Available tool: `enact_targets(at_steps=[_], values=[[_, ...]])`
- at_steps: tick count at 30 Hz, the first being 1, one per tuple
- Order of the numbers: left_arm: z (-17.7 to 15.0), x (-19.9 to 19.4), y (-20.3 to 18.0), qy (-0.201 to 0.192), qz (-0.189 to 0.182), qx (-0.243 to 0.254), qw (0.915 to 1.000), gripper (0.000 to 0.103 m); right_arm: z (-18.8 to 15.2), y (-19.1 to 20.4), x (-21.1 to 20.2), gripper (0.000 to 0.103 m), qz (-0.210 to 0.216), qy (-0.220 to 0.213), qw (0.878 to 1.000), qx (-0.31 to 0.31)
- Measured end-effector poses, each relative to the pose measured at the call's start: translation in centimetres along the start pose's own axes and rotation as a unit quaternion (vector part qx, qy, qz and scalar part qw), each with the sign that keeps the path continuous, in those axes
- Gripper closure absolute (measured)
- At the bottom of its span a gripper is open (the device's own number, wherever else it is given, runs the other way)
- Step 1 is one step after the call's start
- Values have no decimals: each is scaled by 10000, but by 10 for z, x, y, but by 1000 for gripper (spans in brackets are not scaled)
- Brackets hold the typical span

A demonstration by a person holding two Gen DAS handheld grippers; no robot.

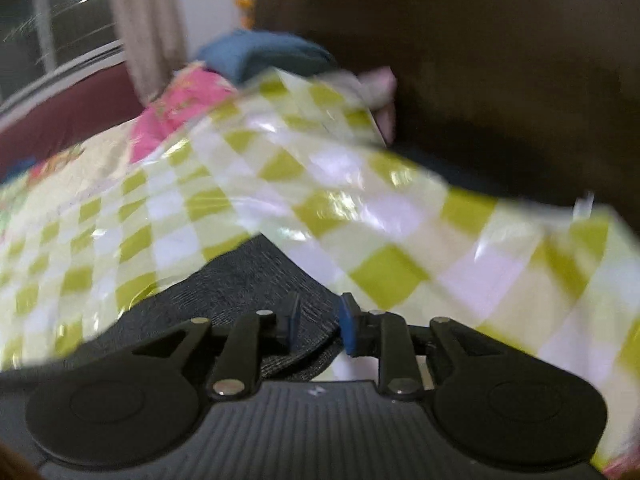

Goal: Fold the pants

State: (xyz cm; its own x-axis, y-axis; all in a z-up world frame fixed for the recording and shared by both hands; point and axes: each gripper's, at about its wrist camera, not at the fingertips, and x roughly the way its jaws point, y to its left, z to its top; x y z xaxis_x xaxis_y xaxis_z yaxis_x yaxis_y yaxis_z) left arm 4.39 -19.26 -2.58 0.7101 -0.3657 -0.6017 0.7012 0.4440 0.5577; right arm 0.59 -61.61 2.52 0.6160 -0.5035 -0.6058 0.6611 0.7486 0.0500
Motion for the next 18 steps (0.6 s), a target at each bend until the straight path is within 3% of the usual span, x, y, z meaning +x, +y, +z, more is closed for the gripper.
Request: enact_targets(at_steps=[2, 4, 6, 8, 13, 18], values=[[-5, 1, -2, 17, 32, 5, 10000, 31, -6, 29, -22, 79, 478, -155, 9964, -688], [-7, 1, -6, 2, 85, 51, 10000, 31, -21, 66, -41, 74, 1261, -142, 9822, -1385], [-8, 2, -10, -44, 162, 154, 9997, 31, -41, 106, -53, 73, 2068, -15, 9560, -2082], [-10, 2, -11, -62, 184, 147, 9997, 30, -67, 148, -62, 73, 2656, 2, 9184, -2932], [-8, 2, -1, -105, 248, -87, 9996, 32, -115, 211, -71, 73, 3107, -161, 8350, -4539], [-7, 7, 9, -99, 212, -352, 9991, 38, -133, 217, -75, 72, 3113, -264, 7904, -5269]])
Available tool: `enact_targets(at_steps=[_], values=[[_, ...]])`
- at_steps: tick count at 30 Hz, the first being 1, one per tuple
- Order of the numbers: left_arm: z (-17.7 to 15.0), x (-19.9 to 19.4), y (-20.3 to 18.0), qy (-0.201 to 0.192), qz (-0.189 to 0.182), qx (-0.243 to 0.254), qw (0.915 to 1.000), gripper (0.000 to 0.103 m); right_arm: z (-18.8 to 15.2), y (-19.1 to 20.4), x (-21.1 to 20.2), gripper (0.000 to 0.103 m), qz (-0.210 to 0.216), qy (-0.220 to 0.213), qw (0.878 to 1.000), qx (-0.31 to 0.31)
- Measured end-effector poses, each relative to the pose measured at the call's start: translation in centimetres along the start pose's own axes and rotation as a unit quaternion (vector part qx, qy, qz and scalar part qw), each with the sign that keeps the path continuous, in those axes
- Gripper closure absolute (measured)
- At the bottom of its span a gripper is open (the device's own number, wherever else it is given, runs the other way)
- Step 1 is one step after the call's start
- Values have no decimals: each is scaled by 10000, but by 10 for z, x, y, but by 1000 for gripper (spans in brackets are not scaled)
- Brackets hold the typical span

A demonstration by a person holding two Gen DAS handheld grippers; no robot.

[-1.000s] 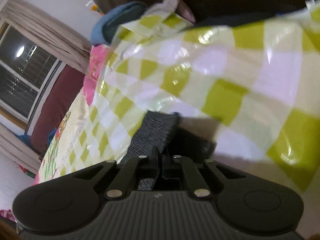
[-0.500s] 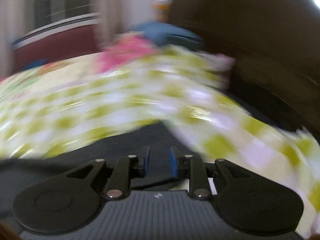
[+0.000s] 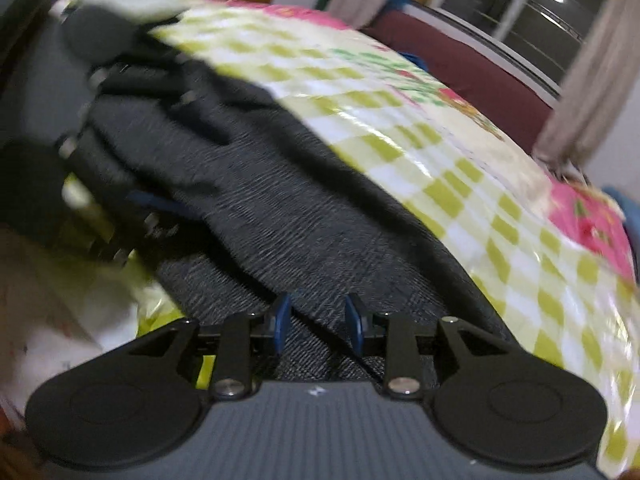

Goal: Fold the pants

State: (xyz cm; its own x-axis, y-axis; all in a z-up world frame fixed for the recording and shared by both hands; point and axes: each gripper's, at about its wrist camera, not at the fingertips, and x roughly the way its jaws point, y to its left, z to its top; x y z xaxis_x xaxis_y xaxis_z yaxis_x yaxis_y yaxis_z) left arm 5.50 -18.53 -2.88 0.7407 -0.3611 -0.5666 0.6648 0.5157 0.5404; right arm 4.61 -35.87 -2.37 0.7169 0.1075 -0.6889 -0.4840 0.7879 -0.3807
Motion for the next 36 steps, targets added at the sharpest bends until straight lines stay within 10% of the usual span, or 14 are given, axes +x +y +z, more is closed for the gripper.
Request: enact_targets(at_steps=[8, 12, 16, 19, 25, 27, 36], values=[[7, 0, 24, 14, -96, -560, 9984, 43, 0, 7, 28, 71, -238, 84, 9996, -119], [5, 3, 17, 36, -157, -412, 9990, 43, 6, -12, 37, 97, -351, 151, 9981, 482], [4, 11, 6, 130, -246, -150, 9995, 52, 14, -25, 29, 100, -237, 133, 9947, 992], [5, -5, 9, 48, -397, -65, 9992, 66, 20, -24, 5, 101, -181, 26, 9957, 904], [-10, -18, -1, 338, -720, 6, 9968, 66, 8, 0, -13, 97, -221, 10, 9992, 340], [-18, -12, -15, 451, -643, 217, 9967, 67, -6, 6, 20, 96, 116, 610, 9971, 445], [-27, -37, 2, 502, -490, 213, 9973, 63, -3, -21, -6, 82, -104, 405, 9933, 1080]])
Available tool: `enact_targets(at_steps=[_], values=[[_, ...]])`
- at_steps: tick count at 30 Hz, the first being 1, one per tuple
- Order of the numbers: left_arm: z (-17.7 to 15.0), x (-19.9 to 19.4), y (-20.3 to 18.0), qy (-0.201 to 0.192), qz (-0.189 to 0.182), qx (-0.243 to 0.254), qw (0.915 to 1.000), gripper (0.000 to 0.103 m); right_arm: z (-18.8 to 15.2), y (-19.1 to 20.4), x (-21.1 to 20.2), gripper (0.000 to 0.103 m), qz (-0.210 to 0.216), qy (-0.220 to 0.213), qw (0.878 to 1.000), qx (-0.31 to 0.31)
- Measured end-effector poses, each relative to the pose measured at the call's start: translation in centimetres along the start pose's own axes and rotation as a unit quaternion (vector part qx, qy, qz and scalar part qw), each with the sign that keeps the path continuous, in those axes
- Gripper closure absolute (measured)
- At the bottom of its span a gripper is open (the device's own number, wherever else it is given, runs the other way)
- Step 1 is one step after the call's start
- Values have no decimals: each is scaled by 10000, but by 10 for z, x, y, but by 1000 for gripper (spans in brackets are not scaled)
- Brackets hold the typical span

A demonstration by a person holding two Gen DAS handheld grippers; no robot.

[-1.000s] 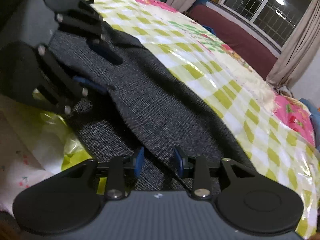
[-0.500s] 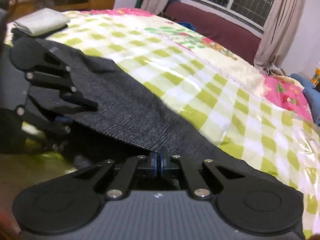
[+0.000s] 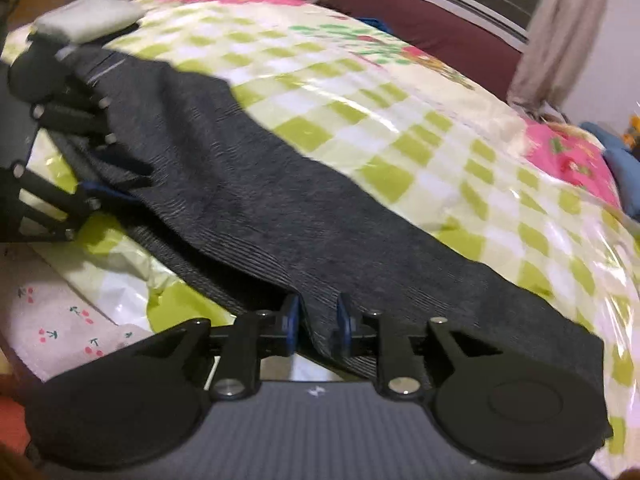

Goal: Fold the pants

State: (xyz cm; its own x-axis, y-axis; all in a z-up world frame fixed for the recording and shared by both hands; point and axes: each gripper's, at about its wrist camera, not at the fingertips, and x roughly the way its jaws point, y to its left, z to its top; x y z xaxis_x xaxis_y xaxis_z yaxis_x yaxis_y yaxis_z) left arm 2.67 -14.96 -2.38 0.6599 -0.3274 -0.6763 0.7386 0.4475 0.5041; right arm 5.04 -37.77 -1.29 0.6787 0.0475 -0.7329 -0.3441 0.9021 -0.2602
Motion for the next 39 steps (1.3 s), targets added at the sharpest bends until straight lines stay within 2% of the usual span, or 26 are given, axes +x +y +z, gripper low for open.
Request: enact_targets(at_steps=[3, 6, 8, 10, 12, 15, 19, 21, 23, 24, 26, 28, 31, 35, 39], values=[[-15, -8, 9, 133, 265, -68, 9995, 61, 4, -9, -7, 81, 70, -177, 9991, 388], [-36, -12, 17, 405, 543, -203, 9975, 61, 17, 5, -13, 81, 204, -384, 9987, 259], [-50, -23, 24, 438, 729, -332, 9958, 60, 28, 28, -13, 81, 485, -535, 9974, 45], [-62, -34, 30, 468, 942, -408, 9936, 55, 40, 56, -7, 81, 830, -646, 9940, -283], [-75, -40, 37, 545, 1141, -425, 9911, 51, 50, 86, 1, 80, 1010, -771, 9897, -665], [-96, -45, 50, 694, 1394, -532, 9864, 50, 65, 128, 15, 76, 1319, -869, 9802, -1190], [-116, -50, 67, 757, 1626, -709, 9812, 45, 82, 169, 38, 76, 1436, -899, 9692, -1785], [-123, -49, 73, 728, 1739, -705, 9795, 40, 87, 181, 49, 78, 1311, -856, 9692, -1904], [-129, -47, 76, 709, 1867, -662, 9776, 39, 95, 185, 58, 83, 1259, -786, 9712, -1862], [-132, -47, 78, 711, 1987, -638, 9754, 39, 98, 185, 60, 95, 1304, -705, 9733, -1751], [-139, -46, 87, 789, 2138, -718, 9710, 41, 104, 186, 57, 97, 1323, -600, 9761, -1616], [-148, -47, 99, 856, 2260, -921, 9660, 48, 108, 190, 49, 98, 1330, -655, 9759, -1602], [-161, -42, 110, 1067, 2492, -1171, 9554, 49, 112, 198, 36, 98, 1472, -713, 9768, -1380], [-184, -25, 115, 1483, 2846, -1190, 9396, 50, 103, 213, 61, 97, 1463, -466, 9792, -1323], [-177, -28, 126, 1327, 3047, -1374, 9331, 50, 113, 206, 52, 97, 1432, -634, 9825, -1011]])
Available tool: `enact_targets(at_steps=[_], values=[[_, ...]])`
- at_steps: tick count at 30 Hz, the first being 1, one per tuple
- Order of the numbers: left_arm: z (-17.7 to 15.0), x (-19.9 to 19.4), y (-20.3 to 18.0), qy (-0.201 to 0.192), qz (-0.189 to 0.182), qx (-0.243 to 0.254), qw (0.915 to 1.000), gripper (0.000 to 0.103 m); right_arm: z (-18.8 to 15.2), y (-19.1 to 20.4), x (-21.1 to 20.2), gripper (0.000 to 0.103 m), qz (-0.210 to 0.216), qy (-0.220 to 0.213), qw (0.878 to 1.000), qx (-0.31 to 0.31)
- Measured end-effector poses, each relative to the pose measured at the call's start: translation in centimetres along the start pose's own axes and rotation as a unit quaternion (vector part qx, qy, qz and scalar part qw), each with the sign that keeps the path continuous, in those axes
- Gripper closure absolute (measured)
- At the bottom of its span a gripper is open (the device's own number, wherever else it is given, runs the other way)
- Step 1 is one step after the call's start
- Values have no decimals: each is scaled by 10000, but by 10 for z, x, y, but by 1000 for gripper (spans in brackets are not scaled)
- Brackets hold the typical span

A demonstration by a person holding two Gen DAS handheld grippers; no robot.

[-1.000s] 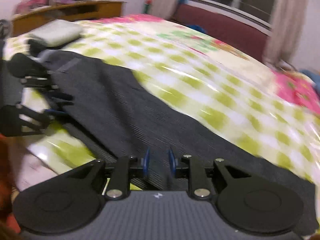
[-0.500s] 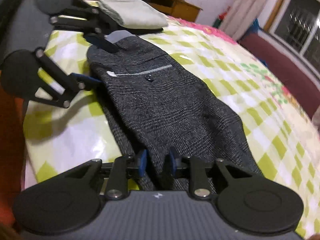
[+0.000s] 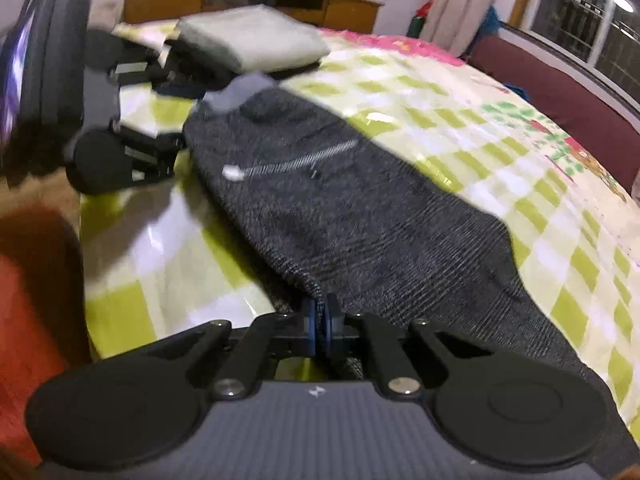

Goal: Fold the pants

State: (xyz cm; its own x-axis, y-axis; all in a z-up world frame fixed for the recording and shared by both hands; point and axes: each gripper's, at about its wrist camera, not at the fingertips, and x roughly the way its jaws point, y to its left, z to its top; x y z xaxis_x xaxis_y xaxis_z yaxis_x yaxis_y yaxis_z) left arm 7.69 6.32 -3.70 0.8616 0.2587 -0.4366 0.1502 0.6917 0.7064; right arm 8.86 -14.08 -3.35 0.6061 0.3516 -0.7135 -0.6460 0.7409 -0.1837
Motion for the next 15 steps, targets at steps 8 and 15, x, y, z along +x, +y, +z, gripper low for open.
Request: enact_targets(at_steps=[8, 15], values=[[-9, 14, -6, 327, 225, 344, 9986, 50, 1, 9, 16, 93, -128, 65, 9998, 138], [-15, -14, 1, 546, 216, 449, 9973, 50, -23, -31, -43, 80, -144, -305, 9930, 1129]])
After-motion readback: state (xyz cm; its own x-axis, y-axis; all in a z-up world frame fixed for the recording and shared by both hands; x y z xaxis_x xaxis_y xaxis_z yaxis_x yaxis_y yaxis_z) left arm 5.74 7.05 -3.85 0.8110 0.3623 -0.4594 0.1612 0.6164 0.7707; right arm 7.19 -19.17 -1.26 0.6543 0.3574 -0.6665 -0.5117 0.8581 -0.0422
